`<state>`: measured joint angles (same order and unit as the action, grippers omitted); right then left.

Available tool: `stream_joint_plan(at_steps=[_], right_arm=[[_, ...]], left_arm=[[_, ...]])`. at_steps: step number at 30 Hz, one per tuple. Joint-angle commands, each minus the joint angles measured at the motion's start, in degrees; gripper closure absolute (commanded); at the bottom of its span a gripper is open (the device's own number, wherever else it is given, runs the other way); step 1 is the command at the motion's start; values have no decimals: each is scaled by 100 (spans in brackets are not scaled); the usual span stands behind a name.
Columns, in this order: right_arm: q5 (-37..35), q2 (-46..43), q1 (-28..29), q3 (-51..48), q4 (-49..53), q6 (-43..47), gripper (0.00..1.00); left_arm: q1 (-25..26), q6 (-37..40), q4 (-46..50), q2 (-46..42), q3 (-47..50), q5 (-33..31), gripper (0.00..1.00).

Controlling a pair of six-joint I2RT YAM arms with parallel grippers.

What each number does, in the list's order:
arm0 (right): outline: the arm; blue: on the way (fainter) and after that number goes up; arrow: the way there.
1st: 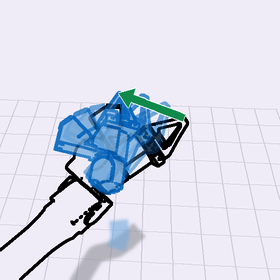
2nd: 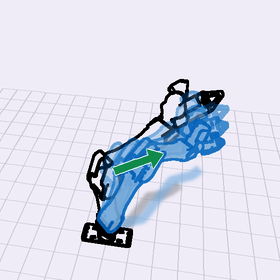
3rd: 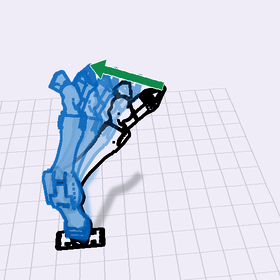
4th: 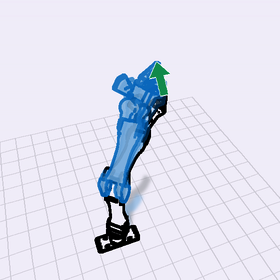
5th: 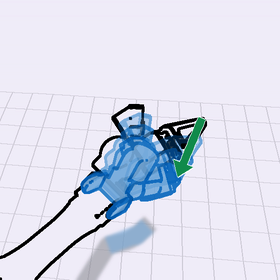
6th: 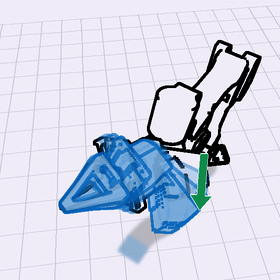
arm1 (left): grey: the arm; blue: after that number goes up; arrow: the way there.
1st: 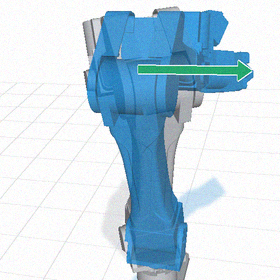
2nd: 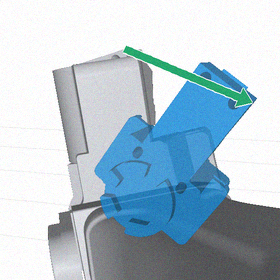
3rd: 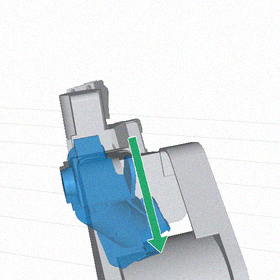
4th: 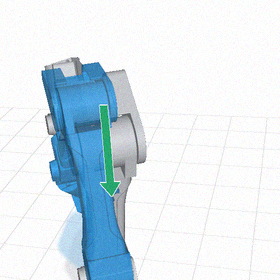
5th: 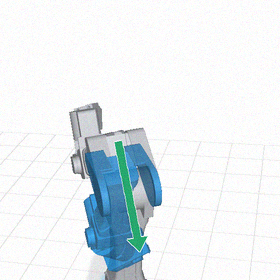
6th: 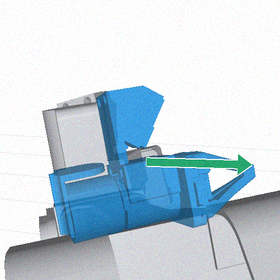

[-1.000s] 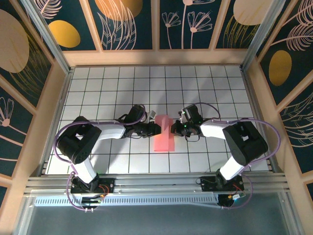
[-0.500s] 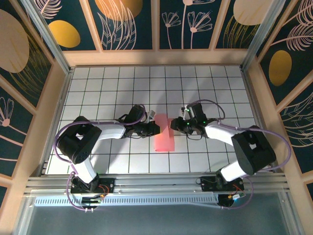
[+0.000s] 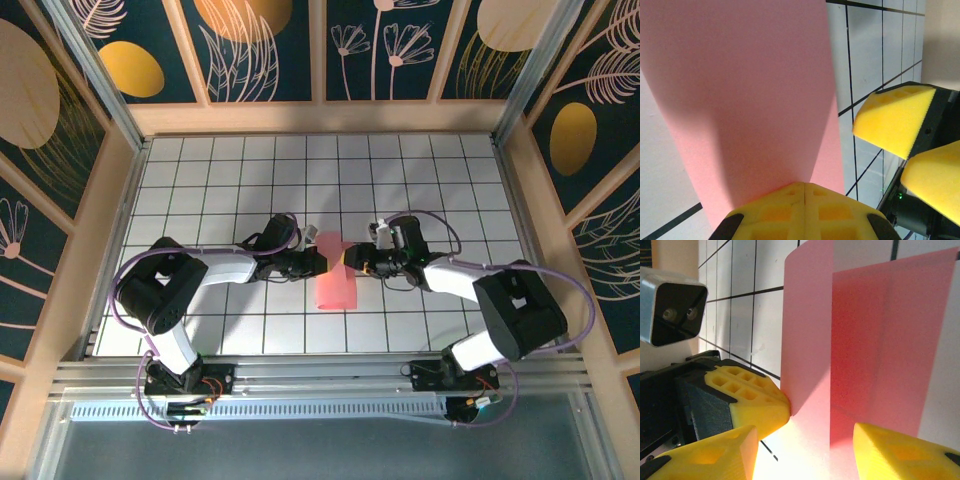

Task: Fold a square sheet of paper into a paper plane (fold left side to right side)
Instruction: First fold in half a square sheet of paper at the center of the table.

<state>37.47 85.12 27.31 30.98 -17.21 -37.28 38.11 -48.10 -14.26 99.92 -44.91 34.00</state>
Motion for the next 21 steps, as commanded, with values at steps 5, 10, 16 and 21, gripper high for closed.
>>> stream_joint_plan(at_steps=[5,10,16,21], right_arm=[[286,502,219,169,-510,-87,47],[340,635,292,211,-589,-87,54],[256,611,292,196,-439,-43,66],[141,584,292,215,-237,27,77]], left_arm=[[55,142,108,28,-147,123,100],[65,177,133,50,-150,151,100],[63,178,161,46,-170,112,100],[65,178,171,31,-181,82,100]])
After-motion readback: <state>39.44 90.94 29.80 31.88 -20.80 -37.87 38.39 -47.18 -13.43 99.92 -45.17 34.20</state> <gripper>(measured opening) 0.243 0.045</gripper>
